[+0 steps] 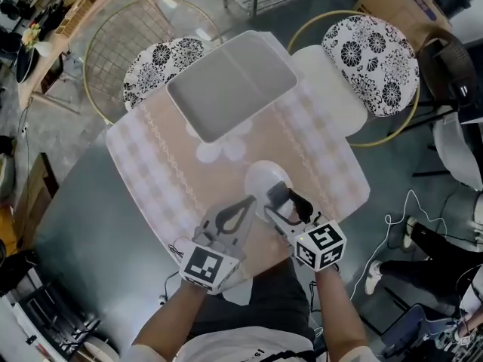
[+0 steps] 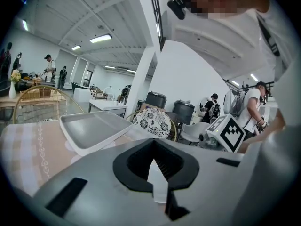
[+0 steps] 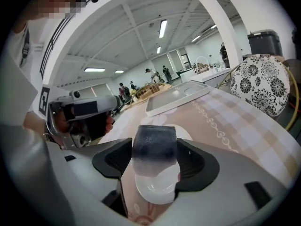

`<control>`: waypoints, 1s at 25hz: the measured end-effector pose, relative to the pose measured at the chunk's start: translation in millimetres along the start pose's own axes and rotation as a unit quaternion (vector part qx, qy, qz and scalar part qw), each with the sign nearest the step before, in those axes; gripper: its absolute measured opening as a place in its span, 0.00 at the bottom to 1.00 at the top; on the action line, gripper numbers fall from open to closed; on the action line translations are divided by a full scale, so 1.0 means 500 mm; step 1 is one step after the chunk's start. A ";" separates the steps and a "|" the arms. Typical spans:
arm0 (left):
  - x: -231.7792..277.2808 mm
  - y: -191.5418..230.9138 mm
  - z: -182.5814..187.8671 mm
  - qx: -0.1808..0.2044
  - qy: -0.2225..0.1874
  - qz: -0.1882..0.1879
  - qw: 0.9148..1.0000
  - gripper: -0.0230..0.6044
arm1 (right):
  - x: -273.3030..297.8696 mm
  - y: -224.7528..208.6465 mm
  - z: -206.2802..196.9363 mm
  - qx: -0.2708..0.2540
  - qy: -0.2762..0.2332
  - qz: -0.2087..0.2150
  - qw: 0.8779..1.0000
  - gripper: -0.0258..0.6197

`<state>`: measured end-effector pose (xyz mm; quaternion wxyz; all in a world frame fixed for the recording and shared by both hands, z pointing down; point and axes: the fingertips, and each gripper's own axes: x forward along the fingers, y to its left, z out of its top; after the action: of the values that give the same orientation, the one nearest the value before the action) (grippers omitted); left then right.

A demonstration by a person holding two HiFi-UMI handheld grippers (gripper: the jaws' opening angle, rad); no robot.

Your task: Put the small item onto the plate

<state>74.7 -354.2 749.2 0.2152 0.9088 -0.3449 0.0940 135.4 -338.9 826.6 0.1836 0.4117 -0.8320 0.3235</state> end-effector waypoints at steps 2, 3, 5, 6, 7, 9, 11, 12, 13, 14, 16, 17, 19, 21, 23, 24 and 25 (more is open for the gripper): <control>0.002 0.003 -0.001 -0.005 -0.001 0.000 1.000 0.04 | 0.011 -0.002 -0.014 -0.008 0.013 -0.007 1.000 0.52; 0.002 0.004 -0.004 -0.008 -0.002 -0.001 1.000 0.04 | 0.016 -0.003 -0.020 -0.010 0.019 -0.011 1.000 0.52; 0.003 0.008 -0.013 -0.012 0.000 -0.003 1.000 0.04 | 0.026 -0.010 -0.031 -0.015 0.031 -0.019 0.999 0.52; 0.004 0.011 -0.018 -0.012 0.001 -0.003 1.000 0.04 | 0.031 -0.014 -0.036 -0.016 0.039 -0.025 0.999 0.52; 0.004 0.016 -0.025 -0.009 0.002 -0.002 1.000 0.04 | 0.035 -0.019 -0.041 -0.015 0.046 -0.031 0.998 0.52; 0.002 0.024 -0.035 -0.007 0.003 0.000 1.000 0.04 | 0.042 -0.025 -0.048 -0.012 0.064 -0.044 0.997 0.52; -0.001 0.027 -0.037 -0.010 0.003 -0.001 1.000 0.04 | 0.048 -0.030 -0.055 -0.020 0.091 -0.060 0.994 0.52; -0.003 0.028 -0.035 -0.012 0.003 -0.001 1.000 0.04 | 0.051 -0.032 -0.060 -0.027 0.107 -0.068 0.992 0.52; -0.005 0.029 -0.032 -0.014 0.002 -0.002 1.000 0.04 | 0.054 -0.033 -0.065 -0.035 0.123 -0.076 0.989 0.52; -0.006 0.029 -0.029 -0.016 0.001 -0.002 1.000 0.04 | 0.057 -0.035 -0.070 -0.042 0.139 -0.083 0.986 0.52; -0.011 0.030 -0.024 -0.020 -0.001 -0.002 1.000 0.04 | 0.061 -0.037 -0.077 -0.056 0.163 -0.093 0.981 0.52; -0.013 0.031 -0.023 -0.021 -0.003 -0.002 1.000 0.04 | 0.063 -0.038 -0.080 -0.061 0.172 -0.096 0.978 0.52; -0.015 0.033 -0.019 -0.024 -0.005 -0.002 1.000 0.04 | 0.067 -0.038 -0.082 -0.072 0.184 -0.101 0.975 0.52; -0.016 0.033 -0.016 -0.025 -0.005 -0.002 1.000 0.04 | 0.073 -0.037 -0.081 -0.081 0.190 -0.105 0.973 0.52; -0.018 0.031 -0.017 -0.025 -0.003 -0.003 1.000 0.04 | 0.077 -0.034 -0.079 -0.082 0.191 -0.105 0.972 0.52; -0.020 0.030 -0.016 -0.025 -0.002 -0.003 1.000 0.04 | 0.078 -0.032 -0.076 -0.080 0.191 -0.104 0.973 0.52; -0.022 0.029 -0.014 -0.025 -0.002 -0.003 1.000 0.04 | 0.077 -0.030 -0.072 -0.078 0.190 -0.103 0.973 0.52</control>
<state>56.8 -354.2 756.5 0.2372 0.9043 -0.3448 0.0835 125.9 -342.8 880.6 0.4020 0.4105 -0.7577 0.3095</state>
